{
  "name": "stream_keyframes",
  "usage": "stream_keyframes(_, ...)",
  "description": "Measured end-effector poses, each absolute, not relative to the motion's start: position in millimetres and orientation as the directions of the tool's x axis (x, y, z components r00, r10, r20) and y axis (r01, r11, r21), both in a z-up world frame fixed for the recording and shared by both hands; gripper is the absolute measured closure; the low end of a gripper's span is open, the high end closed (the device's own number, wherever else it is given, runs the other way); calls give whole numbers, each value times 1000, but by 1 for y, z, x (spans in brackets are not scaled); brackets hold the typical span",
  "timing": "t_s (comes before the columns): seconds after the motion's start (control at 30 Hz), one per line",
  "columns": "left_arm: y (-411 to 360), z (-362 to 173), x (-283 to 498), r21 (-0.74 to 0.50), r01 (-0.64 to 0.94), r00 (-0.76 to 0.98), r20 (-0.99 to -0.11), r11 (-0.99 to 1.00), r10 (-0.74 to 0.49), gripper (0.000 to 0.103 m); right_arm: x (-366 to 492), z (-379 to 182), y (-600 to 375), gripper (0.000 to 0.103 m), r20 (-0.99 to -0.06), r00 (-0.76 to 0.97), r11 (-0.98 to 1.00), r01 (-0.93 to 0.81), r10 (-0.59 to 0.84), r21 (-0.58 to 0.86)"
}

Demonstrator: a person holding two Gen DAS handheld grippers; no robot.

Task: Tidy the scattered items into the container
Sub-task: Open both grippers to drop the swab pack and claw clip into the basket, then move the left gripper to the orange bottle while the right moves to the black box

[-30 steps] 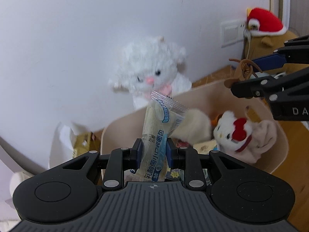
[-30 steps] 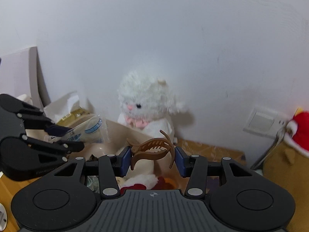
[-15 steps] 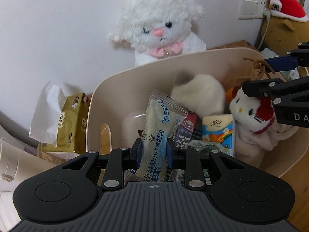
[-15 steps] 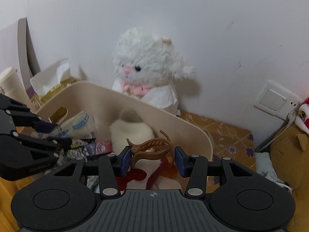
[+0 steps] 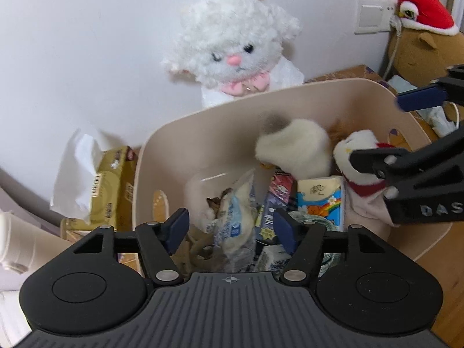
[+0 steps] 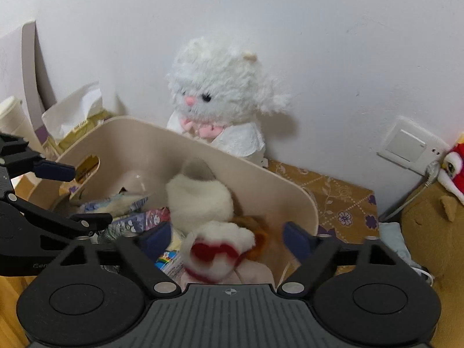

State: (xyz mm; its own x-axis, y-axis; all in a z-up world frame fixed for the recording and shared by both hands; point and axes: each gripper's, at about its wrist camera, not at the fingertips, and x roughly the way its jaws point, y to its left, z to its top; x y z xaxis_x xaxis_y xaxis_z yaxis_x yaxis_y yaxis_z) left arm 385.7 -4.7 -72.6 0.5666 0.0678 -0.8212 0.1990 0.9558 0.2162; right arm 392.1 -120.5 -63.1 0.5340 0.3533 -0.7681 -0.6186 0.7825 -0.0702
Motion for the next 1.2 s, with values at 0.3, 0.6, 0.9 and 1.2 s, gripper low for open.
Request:
stream_keyframes(0.3, -3, -59, 371, 211, 175, 582, -810, 962, 71, 25, 378, -46, -127, 1, -749, 556, 782, -617, 361, -81)
stream_keyframes(0.6, -5, -39, 349, 207, 183, 608, -792, 961, 54, 24, 357, -26, -137, 0, -730, 575, 777, -622, 368, -98)
stream_keyframes(0.9, -1, -14, 312, 160, 180, 635, -773, 971, 10, 23, 326, 3, -163, 0, -675, 609, 782, -618, 416, -76)
stream_keyframes(1.2, 1, -9, 265, 160, 207, 637, -771, 965, -9, 21, 289, 16, -189, 0, -644, 607, 764, -643, 466, -53)
